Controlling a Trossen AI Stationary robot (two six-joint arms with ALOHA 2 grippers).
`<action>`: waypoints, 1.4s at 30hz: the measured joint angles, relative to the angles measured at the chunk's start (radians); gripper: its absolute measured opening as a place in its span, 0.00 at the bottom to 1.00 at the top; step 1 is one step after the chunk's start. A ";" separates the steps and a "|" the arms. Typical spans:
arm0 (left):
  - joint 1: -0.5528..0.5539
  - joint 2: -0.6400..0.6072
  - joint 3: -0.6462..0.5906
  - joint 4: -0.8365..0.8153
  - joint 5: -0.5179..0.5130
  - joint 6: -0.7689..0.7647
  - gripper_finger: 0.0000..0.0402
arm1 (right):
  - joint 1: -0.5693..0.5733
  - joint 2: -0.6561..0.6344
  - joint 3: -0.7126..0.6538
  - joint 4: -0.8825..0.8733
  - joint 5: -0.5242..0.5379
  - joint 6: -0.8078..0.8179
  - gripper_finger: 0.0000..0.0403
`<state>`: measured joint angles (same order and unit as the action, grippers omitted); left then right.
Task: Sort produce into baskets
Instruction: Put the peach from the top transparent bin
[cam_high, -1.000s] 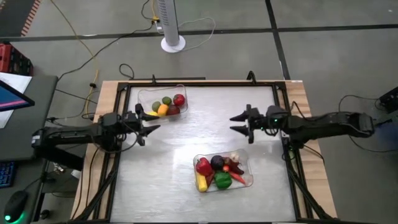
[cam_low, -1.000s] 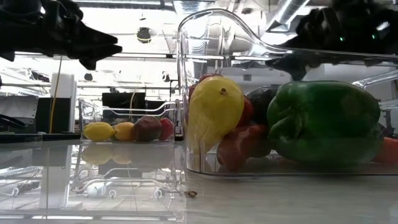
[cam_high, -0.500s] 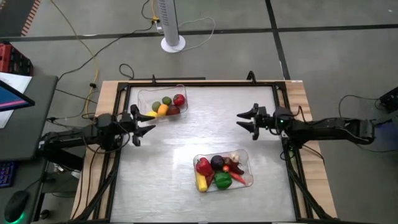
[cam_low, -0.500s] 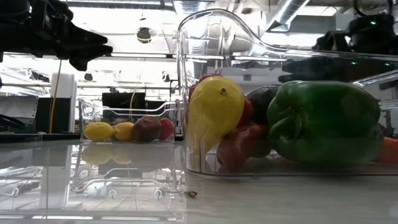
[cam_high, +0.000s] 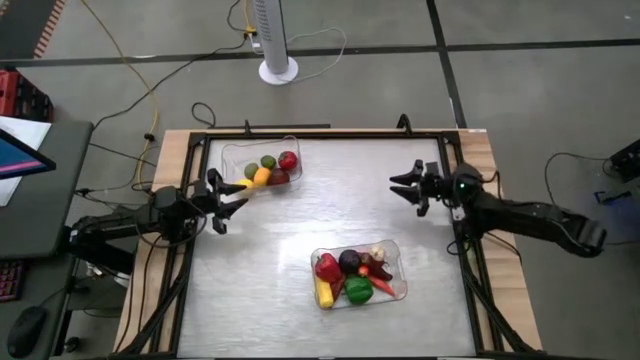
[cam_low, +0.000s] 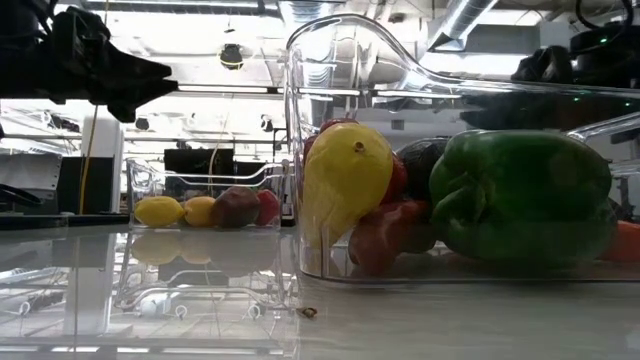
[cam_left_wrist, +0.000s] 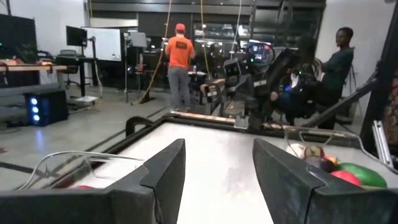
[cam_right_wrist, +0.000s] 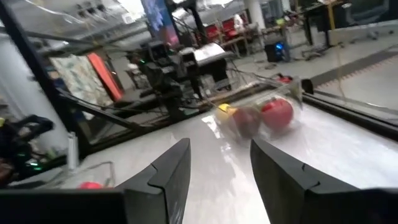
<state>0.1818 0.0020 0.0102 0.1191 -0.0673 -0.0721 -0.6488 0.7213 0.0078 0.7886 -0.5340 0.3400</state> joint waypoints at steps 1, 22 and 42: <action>0.000 -0.001 0.000 0.001 0.000 0.006 0.43 | -0.014 -0.021 0.000 -0.014 -0.025 0.008 0.48; 0.000 0.002 -0.002 -0.060 -0.129 0.043 0.43 | -0.023 -0.454 -0.001 -0.470 0.267 -0.080 0.46; 0.000 0.002 -0.003 -0.058 -0.128 0.073 0.43 | 0.283 -0.686 0.005 -0.744 0.712 -0.136 0.46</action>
<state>0.1822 0.0040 0.0073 0.0612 -0.1951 0.0005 -0.3658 0.0351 0.0132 0.0446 0.1780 0.2037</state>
